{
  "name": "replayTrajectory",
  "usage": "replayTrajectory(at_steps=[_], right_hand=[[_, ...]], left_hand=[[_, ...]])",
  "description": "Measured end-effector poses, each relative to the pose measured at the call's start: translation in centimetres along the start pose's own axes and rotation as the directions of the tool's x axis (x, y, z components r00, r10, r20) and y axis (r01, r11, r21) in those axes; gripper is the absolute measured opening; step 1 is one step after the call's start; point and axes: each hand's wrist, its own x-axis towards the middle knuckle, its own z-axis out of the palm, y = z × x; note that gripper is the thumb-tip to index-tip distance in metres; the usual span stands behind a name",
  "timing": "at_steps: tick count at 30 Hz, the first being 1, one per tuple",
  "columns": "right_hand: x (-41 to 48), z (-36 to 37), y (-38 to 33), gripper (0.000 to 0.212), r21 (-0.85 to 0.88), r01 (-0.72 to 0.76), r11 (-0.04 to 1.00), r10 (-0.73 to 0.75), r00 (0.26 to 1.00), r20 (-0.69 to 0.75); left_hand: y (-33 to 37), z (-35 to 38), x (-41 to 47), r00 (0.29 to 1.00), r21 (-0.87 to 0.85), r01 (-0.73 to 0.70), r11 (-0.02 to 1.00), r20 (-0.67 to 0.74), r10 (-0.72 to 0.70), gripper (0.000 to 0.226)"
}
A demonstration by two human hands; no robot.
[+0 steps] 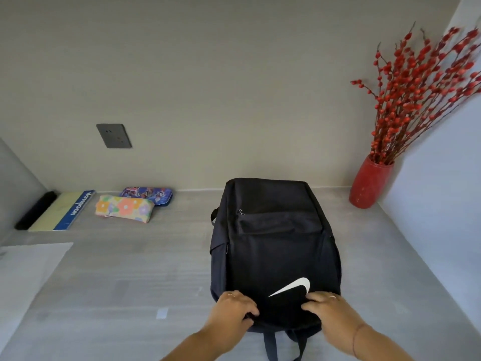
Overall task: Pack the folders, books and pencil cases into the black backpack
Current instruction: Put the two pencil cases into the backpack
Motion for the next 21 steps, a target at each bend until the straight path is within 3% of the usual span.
replayTrajectory(at_steps=[4, 7, 9, 11, 14, 17, 21], right_hand=[[2.3, -3.2, -4.3, 0.048, 0.115, 0.061, 0.992, -0.029, 0.966, -0.259], [6.0, -5.5, -9.9, 0.032, 0.198, 0.197, 0.960, -0.113, 0.922, -0.370], [8.8, -6.6, -13.1, 0.028, 0.230, 0.251, 0.940, -0.153, 0.914, -0.375], [12.4, -7.2, -16.3, 0.030, 0.247, 0.282, 0.927, -0.186, 0.919, -0.348], [18.7, -7.6, -21.6, 0.045, 0.208, 0.272, 0.940, -0.220, 0.945, -0.241], [25.5, -7.8, -27.5, 0.059, 0.242, 0.196, 0.950, -0.166, 0.976, -0.140], [32.9, -8.9, -33.3, 0.063, 0.204, 0.117, 0.972, -0.090, 0.986, -0.137]], left_hand=[[-1.4, -2.2, -1.3, 0.985, -0.155, 0.053, 0.986, -0.152, -0.077, 0.031], [-5.6, -5.7, -3.1, 0.897, -0.393, 0.198, 0.898, -0.297, -0.328, 0.021], [-8.7, -8.2, -3.9, 0.784, -0.649, 0.323, 0.689, -0.224, -0.579, 0.017], [-12.2, -10.4, -5.0, 0.649, -0.858, 0.330, 0.394, -0.096, -0.754, 0.016], [-17.9, -13.0, -7.2, 0.577, -0.969, 0.244, 0.040, 0.112, -0.809, 0.014], [-22.9, -14.7, -9.0, 0.552, -0.973, 0.188, -0.134, 0.217, -0.805, 0.009], [-26.6, -15.8, -10.0, 0.524, -0.963, 0.134, -0.232, 0.268, -0.809, 0.009]])
